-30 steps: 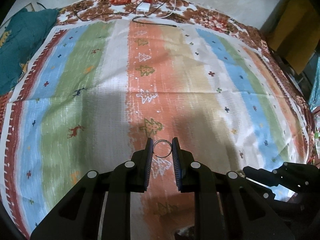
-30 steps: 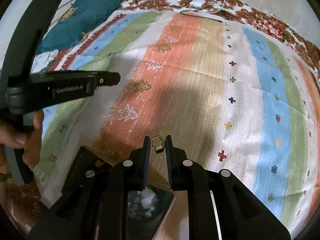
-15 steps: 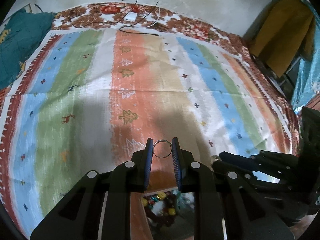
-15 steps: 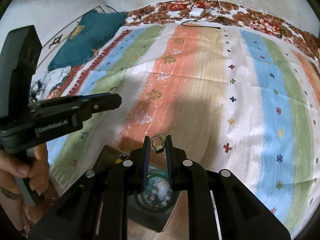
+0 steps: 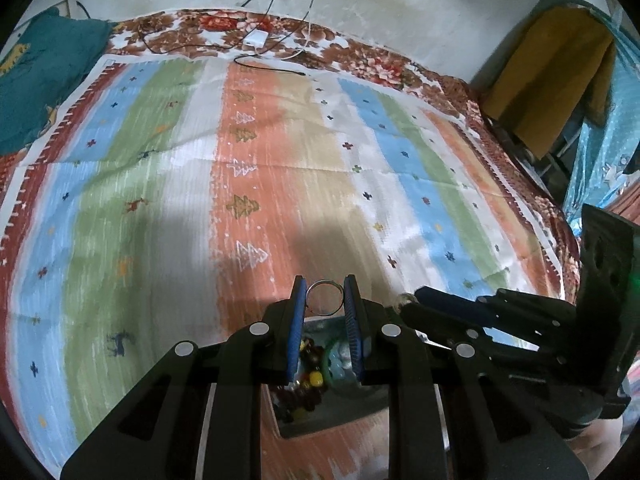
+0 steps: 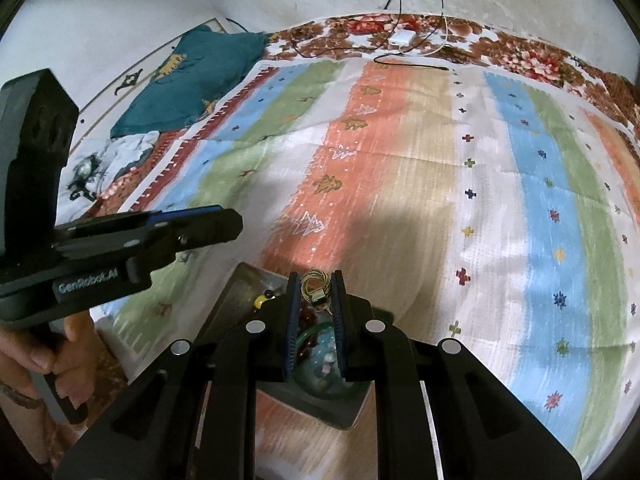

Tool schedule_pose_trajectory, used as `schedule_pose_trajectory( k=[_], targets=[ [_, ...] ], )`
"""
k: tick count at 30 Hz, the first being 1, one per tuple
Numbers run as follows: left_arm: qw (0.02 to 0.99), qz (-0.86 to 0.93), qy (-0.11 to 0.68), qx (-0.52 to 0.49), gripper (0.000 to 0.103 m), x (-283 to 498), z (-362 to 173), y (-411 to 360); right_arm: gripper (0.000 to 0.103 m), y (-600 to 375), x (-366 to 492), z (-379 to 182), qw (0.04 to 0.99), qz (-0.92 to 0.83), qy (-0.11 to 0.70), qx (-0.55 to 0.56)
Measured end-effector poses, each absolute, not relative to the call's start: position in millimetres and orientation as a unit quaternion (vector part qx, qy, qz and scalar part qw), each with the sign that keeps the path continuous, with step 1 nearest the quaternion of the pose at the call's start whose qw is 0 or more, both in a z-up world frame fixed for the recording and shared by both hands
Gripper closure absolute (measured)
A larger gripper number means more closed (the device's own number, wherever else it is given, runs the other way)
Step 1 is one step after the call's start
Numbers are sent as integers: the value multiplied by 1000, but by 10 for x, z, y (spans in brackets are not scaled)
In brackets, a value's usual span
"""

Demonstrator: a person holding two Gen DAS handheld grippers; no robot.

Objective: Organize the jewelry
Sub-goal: 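Carry the ring and earring over the tin box and open both tools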

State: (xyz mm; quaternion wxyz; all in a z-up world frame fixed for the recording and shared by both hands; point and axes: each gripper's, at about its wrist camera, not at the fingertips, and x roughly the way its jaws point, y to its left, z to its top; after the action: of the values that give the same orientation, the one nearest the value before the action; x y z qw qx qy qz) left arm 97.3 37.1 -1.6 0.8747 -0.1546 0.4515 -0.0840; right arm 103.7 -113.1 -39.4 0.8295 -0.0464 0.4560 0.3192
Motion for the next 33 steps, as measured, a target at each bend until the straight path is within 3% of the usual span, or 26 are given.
schedule_pose_trajectory(
  k=[14,15,18,22,30,33],
  targets=[
    [873,-76,453,-164,83,737,-117,276,86,-1161,887,-400,832,322,450,-45],
    [874,-70,452,-165,78,730,-120,285,86,-1172,884,-411,831,320,452,-45],
    [875,-61,450,-171,67,692,-130,326,71,-1200,859,-417,835,312,451,-51],
    [875,-60,447,-176,60,616,-132,349,65,-1257,792,-382,843,304,440,-56],
    [880,-51,442,-168,29,437,-140,363,44,-1431,645,-327,859,289,419,-51],
    [883,-45,442,-151,23,362,-151,334,39,-1489,580,-311,862,288,414,-47]
  ],
)
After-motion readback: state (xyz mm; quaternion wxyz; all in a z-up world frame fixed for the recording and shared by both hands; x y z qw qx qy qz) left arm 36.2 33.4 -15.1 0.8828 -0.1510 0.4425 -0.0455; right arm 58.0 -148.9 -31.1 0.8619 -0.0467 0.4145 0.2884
